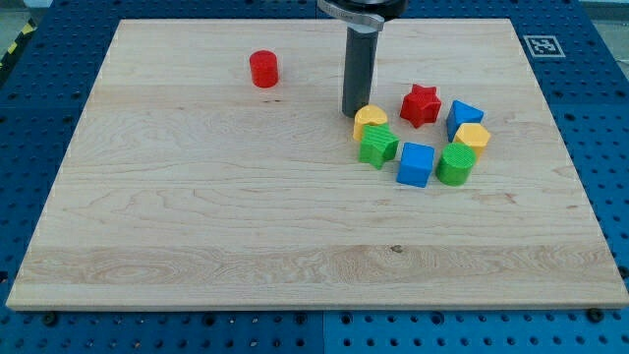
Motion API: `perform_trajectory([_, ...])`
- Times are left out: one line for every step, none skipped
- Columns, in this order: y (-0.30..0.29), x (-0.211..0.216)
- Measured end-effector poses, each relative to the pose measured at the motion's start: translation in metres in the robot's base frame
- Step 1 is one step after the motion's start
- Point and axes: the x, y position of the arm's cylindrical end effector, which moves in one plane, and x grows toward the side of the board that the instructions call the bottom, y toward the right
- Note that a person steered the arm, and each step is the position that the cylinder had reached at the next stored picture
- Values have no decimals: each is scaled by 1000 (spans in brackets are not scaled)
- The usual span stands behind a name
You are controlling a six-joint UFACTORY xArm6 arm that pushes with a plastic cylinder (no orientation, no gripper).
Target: Place the red circle to the left of red star
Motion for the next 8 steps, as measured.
perform_trajectory([-21,-11])
perform_trajectory([-76,-28])
perform_trajectory([-145,-27])
perform_trajectory([-201,-28])
perform_trajectory([-217,-55])
perform_trajectory([-166,-73])
perform_trajectory([-135,-73])
perform_trajectory([-135,-73])
